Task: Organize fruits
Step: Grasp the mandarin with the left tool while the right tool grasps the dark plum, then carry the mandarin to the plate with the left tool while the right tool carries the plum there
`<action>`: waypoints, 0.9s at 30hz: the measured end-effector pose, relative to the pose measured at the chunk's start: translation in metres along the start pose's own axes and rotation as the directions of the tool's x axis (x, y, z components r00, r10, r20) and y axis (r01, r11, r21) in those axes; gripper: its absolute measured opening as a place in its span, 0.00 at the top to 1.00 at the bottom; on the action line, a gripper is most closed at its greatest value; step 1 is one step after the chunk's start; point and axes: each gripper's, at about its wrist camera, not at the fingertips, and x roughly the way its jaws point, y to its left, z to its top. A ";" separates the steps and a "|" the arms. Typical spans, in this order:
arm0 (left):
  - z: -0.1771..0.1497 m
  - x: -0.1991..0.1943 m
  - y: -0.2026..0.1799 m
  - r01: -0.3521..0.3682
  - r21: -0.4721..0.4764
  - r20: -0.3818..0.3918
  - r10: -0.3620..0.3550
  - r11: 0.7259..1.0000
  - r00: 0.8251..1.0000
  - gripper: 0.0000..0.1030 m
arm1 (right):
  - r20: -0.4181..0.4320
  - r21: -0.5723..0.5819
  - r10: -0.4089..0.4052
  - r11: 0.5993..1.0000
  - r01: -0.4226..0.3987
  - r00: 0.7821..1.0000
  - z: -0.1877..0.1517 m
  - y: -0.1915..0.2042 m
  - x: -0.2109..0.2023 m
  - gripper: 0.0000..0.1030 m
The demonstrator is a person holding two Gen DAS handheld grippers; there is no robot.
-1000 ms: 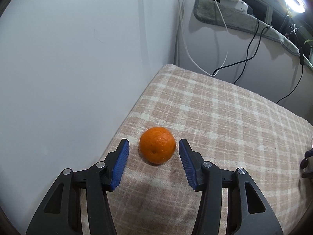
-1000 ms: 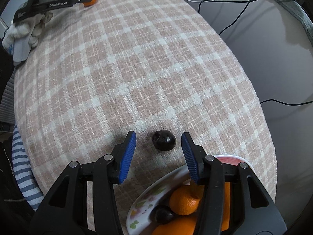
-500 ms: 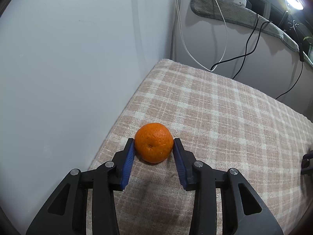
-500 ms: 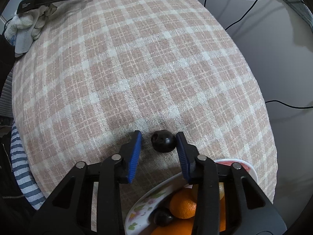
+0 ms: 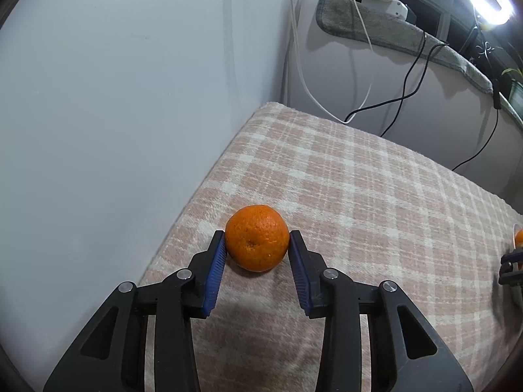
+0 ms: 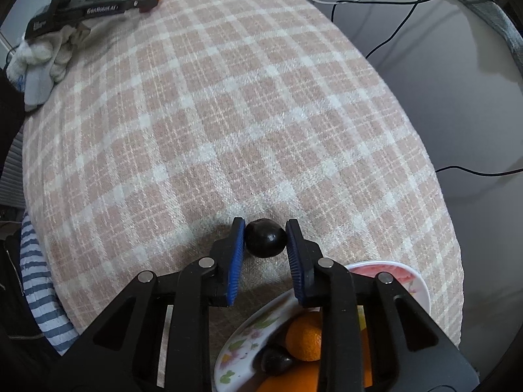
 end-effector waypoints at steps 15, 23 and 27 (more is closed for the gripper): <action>-0.016 -0.038 -0.035 0.125 0.023 0.031 -0.125 0.992 0.992 0.64 | 0.139 0.080 -0.005 0.997 -0.007 0.990 -0.025 0.002 -0.054 0.74; -0.021 -0.062 -0.074 0.208 0.074 0.036 -0.211 0.975 0.977 0.64 | 0.210 0.152 -0.025 0.988 -0.007 0.977 -0.058 -0.011 -0.088 0.74; -0.023 -0.068 -0.096 0.244 0.104 0.032 -0.249 0.964 0.968 0.64 | 0.235 0.201 -0.041 0.980 -0.007 0.971 -0.079 -0.022 -0.099 0.74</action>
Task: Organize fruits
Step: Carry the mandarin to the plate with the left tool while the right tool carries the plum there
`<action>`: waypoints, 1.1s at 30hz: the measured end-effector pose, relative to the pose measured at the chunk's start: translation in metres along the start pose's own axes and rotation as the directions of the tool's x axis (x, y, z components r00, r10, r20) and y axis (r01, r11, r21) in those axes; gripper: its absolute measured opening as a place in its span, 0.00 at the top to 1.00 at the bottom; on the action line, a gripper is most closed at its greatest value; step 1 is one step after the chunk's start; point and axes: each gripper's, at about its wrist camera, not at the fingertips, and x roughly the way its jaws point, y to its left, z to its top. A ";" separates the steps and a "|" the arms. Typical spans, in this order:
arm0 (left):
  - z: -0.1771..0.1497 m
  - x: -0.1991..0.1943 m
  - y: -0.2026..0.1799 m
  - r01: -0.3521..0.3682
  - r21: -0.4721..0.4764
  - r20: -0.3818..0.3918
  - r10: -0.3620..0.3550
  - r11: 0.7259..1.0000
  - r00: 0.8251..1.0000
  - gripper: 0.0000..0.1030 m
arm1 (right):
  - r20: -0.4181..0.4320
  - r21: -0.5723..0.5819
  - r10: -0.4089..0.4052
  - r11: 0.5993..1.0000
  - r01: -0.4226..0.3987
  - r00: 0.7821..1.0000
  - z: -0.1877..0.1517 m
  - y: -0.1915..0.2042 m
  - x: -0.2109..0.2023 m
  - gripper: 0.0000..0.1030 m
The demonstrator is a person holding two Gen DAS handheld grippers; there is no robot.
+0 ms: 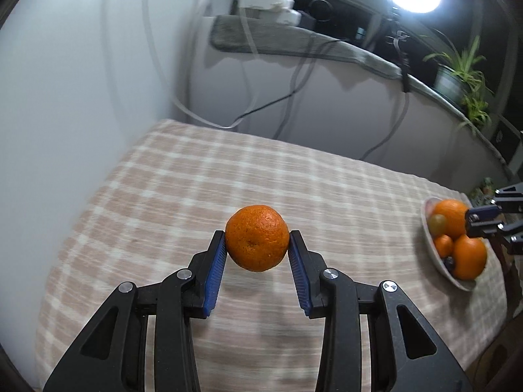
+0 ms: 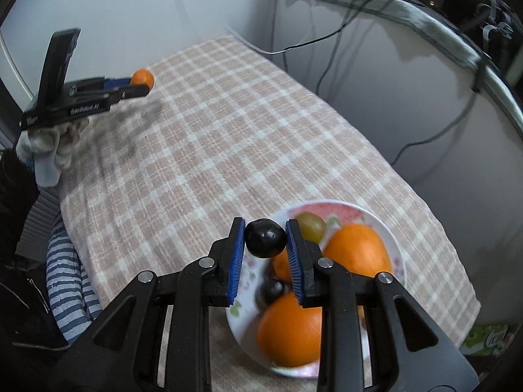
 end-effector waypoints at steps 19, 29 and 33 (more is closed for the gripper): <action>-0.010 0.011 -0.112 0.178 0.136 -0.052 -0.173 0.975 0.984 0.64 | 0.082 0.225 -0.036 0.974 0.017 0.996 -0.080 -0.068 -0.041 0.74; -0.016 0.018 -0.164 0.252 0.201 -0.098 -0.236 0.947 0.967 0.64 | 0.115 0.322 -0.030 0.947 -0.008 0.993 -0.108 -0.089 -0.033 0.74; -0.018 0.020 -0.180 0.269 0.220 -0.108 -0.250 0.938 0.962 0.64 | 0.131 0.355 -0.025 0.934 -0.023 0.991 -0.116 -0.094 -0.029 0.74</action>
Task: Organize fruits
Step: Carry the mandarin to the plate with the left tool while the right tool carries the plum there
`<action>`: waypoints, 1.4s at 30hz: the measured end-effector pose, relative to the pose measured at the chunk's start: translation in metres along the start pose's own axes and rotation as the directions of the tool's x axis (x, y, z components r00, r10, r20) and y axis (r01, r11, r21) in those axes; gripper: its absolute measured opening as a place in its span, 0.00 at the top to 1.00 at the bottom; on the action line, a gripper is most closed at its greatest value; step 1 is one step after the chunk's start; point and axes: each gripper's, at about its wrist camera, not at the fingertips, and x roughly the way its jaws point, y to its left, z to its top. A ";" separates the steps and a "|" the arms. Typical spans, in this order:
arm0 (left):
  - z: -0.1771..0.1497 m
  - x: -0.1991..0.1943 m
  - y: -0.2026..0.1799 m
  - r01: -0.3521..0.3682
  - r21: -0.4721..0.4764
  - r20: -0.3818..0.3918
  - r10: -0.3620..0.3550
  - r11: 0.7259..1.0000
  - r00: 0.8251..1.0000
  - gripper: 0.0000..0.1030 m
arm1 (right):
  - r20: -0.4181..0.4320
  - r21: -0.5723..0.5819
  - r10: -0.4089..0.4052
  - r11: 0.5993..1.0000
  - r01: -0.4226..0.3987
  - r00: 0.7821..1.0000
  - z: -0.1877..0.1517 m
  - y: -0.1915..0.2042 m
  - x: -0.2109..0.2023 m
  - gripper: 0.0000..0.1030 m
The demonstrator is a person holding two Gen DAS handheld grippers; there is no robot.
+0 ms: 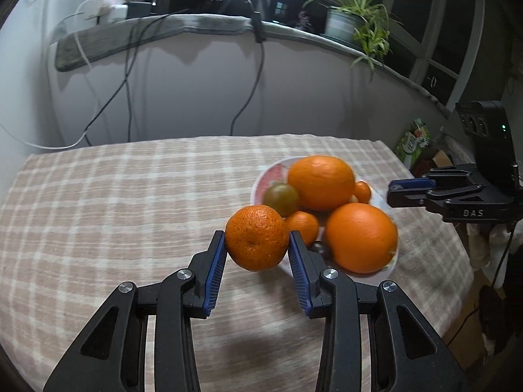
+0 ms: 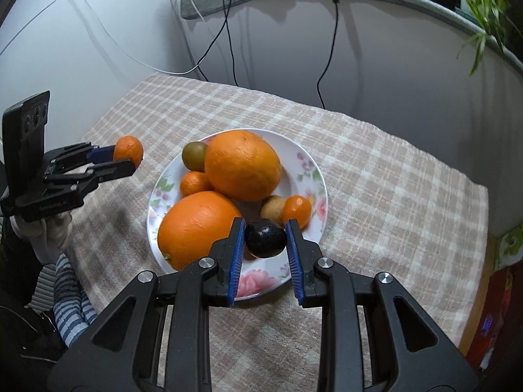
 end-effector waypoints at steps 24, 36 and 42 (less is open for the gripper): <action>0.003 0.016 -0.030 0.016 0.061 -0.036 -0.014 0.998 0.999 0.64 | 0.046 0.071 0.024 0.997 -0.027 0.999 -0.011 -0.012 0.004 0.74; 0.004 0.021 -0.027 0.015 0.054 -0.043 -0.012 0.998 0.999 0.64 | 0.039 0.077 0.020 0.997 -0.023 0.999 -0.009 -0.015 0.008 0.74; 0.004 0.023 -0.027 0.013 0.055 -0.052 -0.010 0.998 0.999 0.64 | 0.036 0.063 0.029 0.998 -0.031 0.999 -0.007 -0.012 0.012 0.74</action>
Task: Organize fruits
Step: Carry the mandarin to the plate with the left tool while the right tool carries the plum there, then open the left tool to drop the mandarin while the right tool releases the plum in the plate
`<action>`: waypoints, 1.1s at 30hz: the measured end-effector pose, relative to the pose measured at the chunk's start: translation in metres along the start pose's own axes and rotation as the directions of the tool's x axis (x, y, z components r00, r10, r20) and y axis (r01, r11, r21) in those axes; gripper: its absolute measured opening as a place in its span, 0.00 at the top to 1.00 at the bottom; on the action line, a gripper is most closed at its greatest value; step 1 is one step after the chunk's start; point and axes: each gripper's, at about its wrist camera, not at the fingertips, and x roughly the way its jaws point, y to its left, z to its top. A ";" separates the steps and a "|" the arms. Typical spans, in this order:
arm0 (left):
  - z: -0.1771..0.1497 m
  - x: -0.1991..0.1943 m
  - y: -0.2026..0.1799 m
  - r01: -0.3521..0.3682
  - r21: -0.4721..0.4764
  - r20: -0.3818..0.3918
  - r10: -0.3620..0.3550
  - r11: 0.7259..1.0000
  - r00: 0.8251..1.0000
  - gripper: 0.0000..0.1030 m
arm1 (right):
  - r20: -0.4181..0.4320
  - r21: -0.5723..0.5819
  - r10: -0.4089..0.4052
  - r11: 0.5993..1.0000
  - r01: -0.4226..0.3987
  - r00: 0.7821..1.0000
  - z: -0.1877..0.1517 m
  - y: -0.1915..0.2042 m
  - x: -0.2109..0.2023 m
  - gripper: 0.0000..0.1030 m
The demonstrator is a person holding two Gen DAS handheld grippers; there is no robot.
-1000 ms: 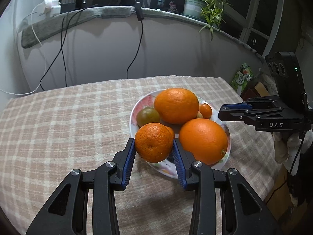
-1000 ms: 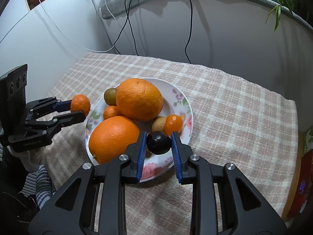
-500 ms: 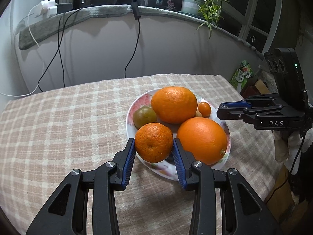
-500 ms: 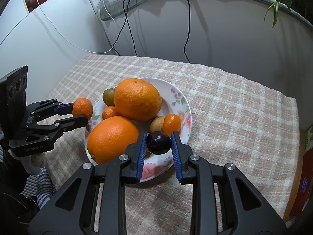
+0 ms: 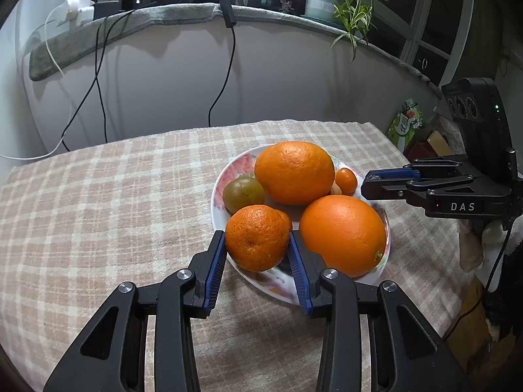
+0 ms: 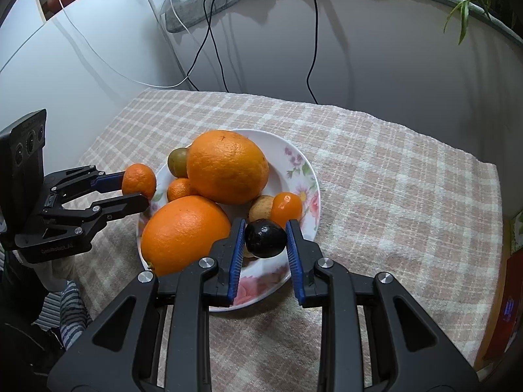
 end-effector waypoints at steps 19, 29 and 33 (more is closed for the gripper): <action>-0.001 0.002 0.003 0.007 0.001 -0.007 -0.007 1.000 1.000 0.63 | -0.010 -0.024 -0.017 1.000 0.017 1.000 0.000 0.003 0.008 0.74; 0.001 0.002 0.001 0.011 0.006 0.003 -0.011 1.000 1.000 0.52 | 0.015 -0.011 -0.027 1.000 0.028 1.000 -0.001 -0.001 0.004 0.50; 0.003 -0.001 -0.002 0.012 0.012 0.014 -0.012 1.000 1.000 0.48 | 0.018 -0.011 -0.031 0.999 0.031 0.999 0.000 -0.001 0.002 0.48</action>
